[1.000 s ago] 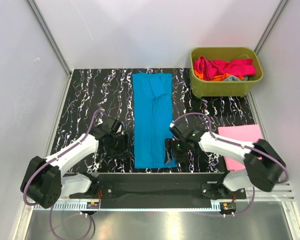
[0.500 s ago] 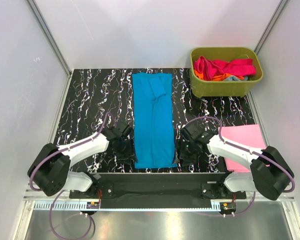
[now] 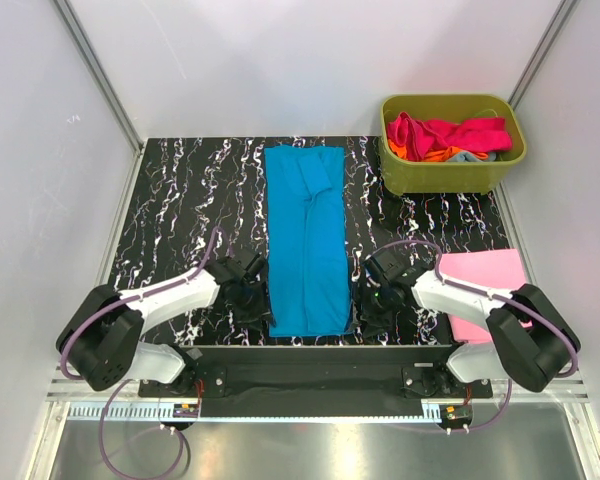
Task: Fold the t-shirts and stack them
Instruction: Fold the tshirt
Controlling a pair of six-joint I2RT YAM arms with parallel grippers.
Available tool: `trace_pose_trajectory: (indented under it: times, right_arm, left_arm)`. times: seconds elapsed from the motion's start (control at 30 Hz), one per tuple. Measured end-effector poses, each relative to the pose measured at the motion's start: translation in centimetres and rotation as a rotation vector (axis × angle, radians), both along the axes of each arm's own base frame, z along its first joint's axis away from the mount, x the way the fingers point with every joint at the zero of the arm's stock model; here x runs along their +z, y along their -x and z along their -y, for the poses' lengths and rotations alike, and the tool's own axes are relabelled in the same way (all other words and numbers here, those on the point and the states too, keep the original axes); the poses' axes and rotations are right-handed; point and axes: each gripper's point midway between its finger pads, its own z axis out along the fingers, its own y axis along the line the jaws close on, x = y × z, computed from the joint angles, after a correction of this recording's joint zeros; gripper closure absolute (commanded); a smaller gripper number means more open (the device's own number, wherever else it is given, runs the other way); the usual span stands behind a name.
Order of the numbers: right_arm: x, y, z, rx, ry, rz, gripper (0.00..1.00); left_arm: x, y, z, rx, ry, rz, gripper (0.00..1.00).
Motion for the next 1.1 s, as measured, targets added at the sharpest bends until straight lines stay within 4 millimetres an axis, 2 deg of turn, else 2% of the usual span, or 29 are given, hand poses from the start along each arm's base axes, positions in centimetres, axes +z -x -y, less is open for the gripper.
trace_pose_trajectory:
  times: [0.33,0.77,1.1]
  right_arm:
    - [0.1,-0.2,-1.2,0.010,-0.067,-0.007,0.42]
    - [0.0,-0.5,-1.5,-0.003,-0.096,-0.036,0.45]
    - [-0.2,-0.8,-1.9,-0.002,-0.113,-0.049,0.49]
  left_arm:
    - [-0.4,0.7,0.7,-0.010,0.035,-0.009,0.52]
    - [-0.4,0.8,1.1,0.006,0.079,-0.003,0.52]
    - [-0.6,1.0,1.3,0.008,0.095,-0.007,0.66]
